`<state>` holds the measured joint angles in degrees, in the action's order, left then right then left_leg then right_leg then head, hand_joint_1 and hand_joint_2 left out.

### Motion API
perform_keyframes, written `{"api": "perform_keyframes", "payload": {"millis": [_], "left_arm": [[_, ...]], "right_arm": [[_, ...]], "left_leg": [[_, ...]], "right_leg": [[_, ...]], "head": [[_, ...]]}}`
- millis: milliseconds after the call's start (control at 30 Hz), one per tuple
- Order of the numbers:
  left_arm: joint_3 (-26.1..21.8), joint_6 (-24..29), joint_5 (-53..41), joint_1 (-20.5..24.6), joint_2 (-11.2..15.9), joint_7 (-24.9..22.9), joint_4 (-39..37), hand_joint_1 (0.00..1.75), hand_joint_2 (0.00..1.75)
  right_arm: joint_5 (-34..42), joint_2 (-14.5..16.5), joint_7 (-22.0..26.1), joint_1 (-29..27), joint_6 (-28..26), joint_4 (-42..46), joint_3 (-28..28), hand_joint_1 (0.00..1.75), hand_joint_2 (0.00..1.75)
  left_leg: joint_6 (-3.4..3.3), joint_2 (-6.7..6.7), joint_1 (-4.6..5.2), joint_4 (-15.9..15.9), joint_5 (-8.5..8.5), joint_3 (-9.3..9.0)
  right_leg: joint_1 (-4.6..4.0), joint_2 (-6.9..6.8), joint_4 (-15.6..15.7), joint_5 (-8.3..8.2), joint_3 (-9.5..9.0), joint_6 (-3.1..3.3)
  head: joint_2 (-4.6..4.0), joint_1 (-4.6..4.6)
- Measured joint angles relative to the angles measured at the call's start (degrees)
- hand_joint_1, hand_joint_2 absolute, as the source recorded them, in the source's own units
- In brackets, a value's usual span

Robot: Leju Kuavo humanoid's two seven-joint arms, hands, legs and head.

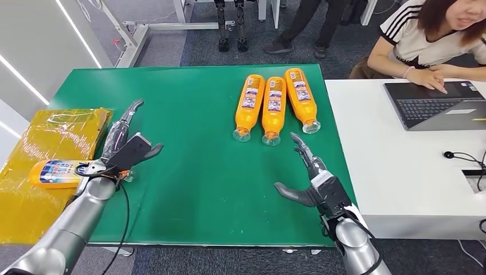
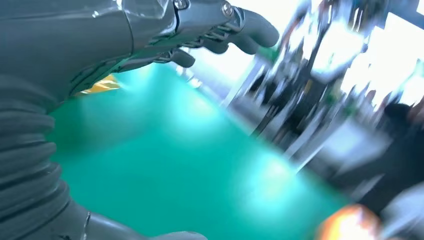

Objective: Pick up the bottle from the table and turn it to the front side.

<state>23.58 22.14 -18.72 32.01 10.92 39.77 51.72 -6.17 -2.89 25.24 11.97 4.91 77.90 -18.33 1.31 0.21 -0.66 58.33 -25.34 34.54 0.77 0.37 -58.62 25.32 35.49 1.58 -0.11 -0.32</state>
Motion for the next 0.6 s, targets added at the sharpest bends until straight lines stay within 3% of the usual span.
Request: {"api": "perform_keyframes", "payload": {"millis": [133,333,600], "left_arm": [[-0.8,5.7,6.8,-4.5,-5.2,0.4,10.6,0.0,1.75],[-0.8,3.2,14.8,-8.6,-10.5,0.4,19.0,0.0,1.75],[0.0,1.1,15.3,-13.5,-15.8,-1.0,24.2,0.0,1.75]], "right_arm": [[2.8,0.0,1.4,-0.2,-0.9,-0.7,0.0,0.0,1.75],[5.0,0.1,2.8,-2.5,-2.0,0.2,0.0,0.0,1.75],[3.3,2.4,4.3,-9.5,-6.0,6.7,0.5,0.0,1.75]], "left_leg": [[-0.07,-0.05,0.0,0.0,-0.05,0.06],[-0.19,-0.05,0.0,0.0,-0.13,0.08],[-0.23,-0.13,0.0,0.0,-0.24,0.09]], "right_leg": [[0.01,-0.06,0.1,0.03,0.0,-0.05],[0.0,-0.07,0.1,0.08,0.0,-0.11],[0.0,-0.13,0.1,0.23,0.0,-0.22]], "head": [[0.0,0.01],[0.0,0.0],[0.0,0.01]]}}
